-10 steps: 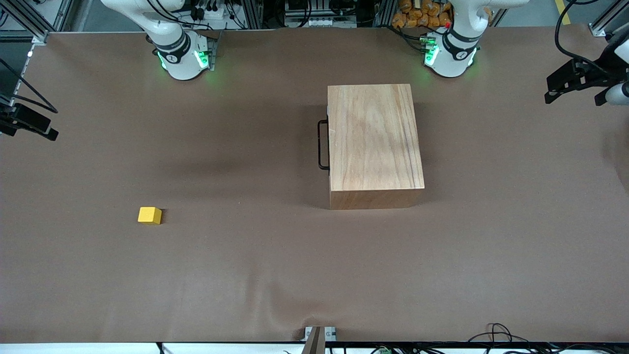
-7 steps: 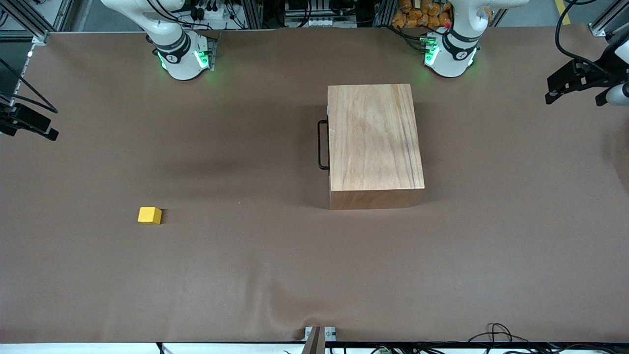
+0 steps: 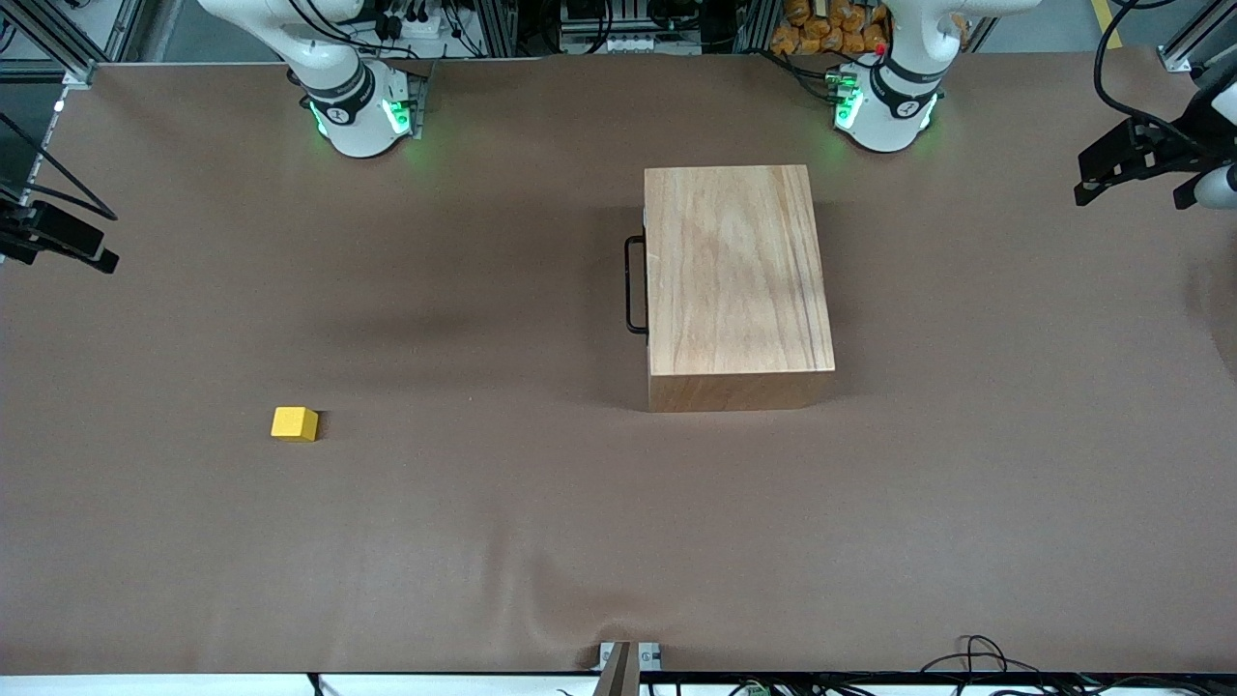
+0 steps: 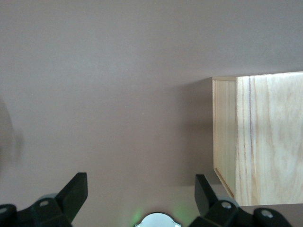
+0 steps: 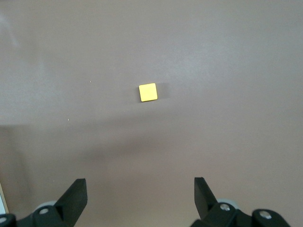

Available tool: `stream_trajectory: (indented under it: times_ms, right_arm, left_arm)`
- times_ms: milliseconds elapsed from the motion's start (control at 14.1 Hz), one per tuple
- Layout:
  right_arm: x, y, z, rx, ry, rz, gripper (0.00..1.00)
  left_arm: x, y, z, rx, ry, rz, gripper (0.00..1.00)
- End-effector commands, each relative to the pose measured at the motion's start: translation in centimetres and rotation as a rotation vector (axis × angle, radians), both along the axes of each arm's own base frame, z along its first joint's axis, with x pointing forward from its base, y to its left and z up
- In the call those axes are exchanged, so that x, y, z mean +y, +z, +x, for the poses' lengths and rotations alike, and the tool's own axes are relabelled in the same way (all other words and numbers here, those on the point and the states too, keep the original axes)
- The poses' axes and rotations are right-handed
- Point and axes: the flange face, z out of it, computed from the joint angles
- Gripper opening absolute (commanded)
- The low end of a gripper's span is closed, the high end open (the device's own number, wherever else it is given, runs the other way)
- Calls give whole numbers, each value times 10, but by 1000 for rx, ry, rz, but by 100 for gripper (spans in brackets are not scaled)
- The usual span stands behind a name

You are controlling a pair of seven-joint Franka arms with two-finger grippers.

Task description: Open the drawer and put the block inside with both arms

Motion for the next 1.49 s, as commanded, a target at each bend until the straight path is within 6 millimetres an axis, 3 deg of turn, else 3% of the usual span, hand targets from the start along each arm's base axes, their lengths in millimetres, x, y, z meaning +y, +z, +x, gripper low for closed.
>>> stream_trajectory:
  times_ms: [0, 567, 780, 1135, 1418]
  right_arm:
    - [1, 2, -1, 1, -1, 8, 100]
    - [-2, 2, 0, 1, -7, 7, 100]
    - [-5, 2, -1, 1, -11, 7, 100]
    - [-6, -3, 3, 8, -16, 8, 100]
    - [-6, -3, 3, 10, -22, 8, 100]
  left_arm:
    - [-2, 3, -3, 12, -9, 21, 100]
    - [-10, -2, -7, 32, -6, 21, 100]
    - [-27, -1, -10, 34, 12, 26, 100]
    - [-85, -7, -14, 28, 90, 30, 100]
    - [-146, -31, -1, 57, 147, 37, 100]
